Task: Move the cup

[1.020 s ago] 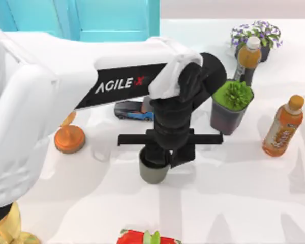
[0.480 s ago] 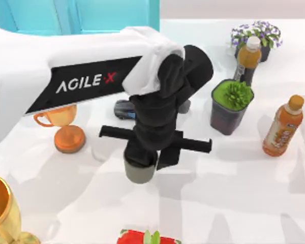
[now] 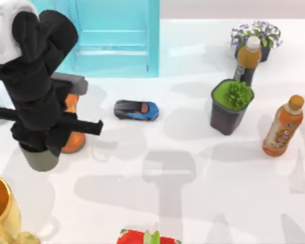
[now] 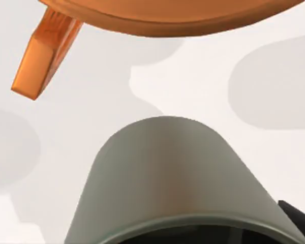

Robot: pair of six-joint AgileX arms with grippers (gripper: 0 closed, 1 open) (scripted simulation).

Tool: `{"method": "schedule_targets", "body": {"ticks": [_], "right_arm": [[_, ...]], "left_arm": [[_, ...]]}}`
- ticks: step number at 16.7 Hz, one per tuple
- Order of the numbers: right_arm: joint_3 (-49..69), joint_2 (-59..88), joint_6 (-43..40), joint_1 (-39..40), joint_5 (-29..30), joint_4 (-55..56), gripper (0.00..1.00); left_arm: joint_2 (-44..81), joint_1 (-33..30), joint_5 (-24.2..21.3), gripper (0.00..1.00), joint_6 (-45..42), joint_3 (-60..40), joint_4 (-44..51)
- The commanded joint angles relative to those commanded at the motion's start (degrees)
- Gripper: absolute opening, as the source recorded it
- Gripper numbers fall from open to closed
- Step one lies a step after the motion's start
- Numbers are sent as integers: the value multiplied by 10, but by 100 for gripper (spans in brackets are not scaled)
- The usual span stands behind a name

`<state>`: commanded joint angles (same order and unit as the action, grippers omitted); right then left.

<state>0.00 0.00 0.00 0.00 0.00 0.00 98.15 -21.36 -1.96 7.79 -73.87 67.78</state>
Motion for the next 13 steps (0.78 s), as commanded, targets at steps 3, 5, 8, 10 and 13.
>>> {"method": "schedule_targets", "body": {"ticks": [3,5,8,10,13], "right_arm": [[0,0,0,0,0,0,100],[0,0,0,0,0,0,100],[0,0,0,0,0,0,100],[0,0,0,0,0,0,100],[0,0,0,0,0,0,100]], "left_arm": [[-21,111,-7,0,-56,28,-7],[-20,169,-10,0,-79,32,-22],[-13,213,-12,0,-92,30,-41],[-13,216,-13,0,-93,30,-43],[-14,214,-11,0,-94,30,-41]]}}
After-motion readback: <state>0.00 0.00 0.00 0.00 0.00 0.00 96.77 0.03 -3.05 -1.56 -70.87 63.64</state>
